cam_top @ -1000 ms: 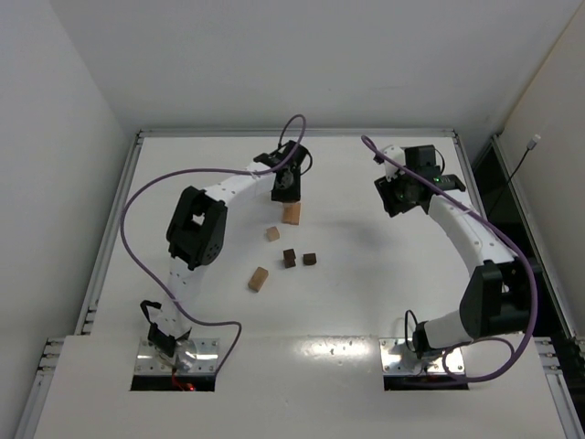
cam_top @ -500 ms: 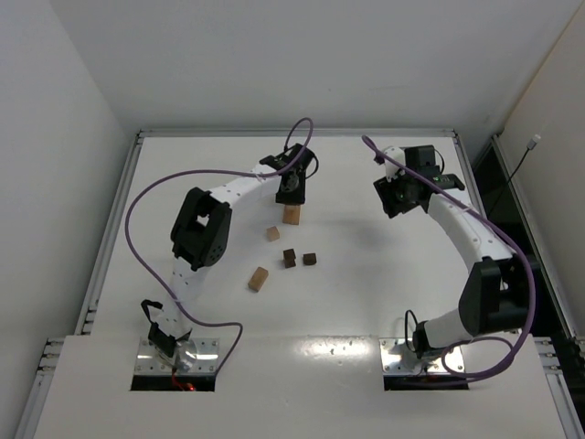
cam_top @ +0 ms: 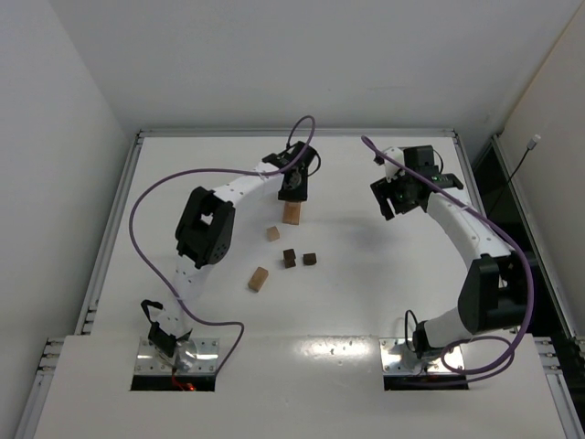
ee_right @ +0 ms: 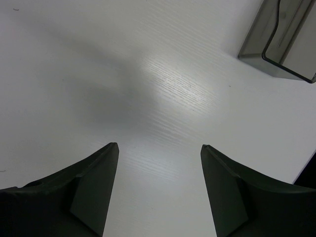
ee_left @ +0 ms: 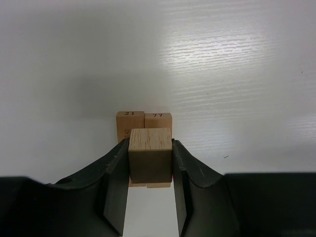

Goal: Build the wood block tower

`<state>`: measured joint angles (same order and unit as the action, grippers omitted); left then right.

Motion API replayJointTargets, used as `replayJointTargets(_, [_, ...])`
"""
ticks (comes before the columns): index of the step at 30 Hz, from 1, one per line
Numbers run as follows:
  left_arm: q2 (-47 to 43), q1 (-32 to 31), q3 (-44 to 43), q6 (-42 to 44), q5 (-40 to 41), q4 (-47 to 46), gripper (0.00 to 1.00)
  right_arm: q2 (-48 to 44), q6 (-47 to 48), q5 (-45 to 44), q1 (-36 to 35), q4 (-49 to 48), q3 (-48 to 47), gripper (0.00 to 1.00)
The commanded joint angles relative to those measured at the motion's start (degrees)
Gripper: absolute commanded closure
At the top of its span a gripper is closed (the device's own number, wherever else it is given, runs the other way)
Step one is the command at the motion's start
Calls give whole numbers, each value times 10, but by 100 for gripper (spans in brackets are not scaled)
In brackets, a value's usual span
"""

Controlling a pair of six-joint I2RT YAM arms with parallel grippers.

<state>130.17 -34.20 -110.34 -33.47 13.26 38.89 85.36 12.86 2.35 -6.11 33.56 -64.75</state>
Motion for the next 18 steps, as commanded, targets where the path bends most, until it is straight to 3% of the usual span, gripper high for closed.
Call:
replayJointTargets(1, [6,-1,-22,2,2,-2,100,-1,-6,-10,2,-4,-23,35])
replayJointTargets(18, [11,15,-3,8,-10,3,99,5,-6,-5,2,-10,-28,34])
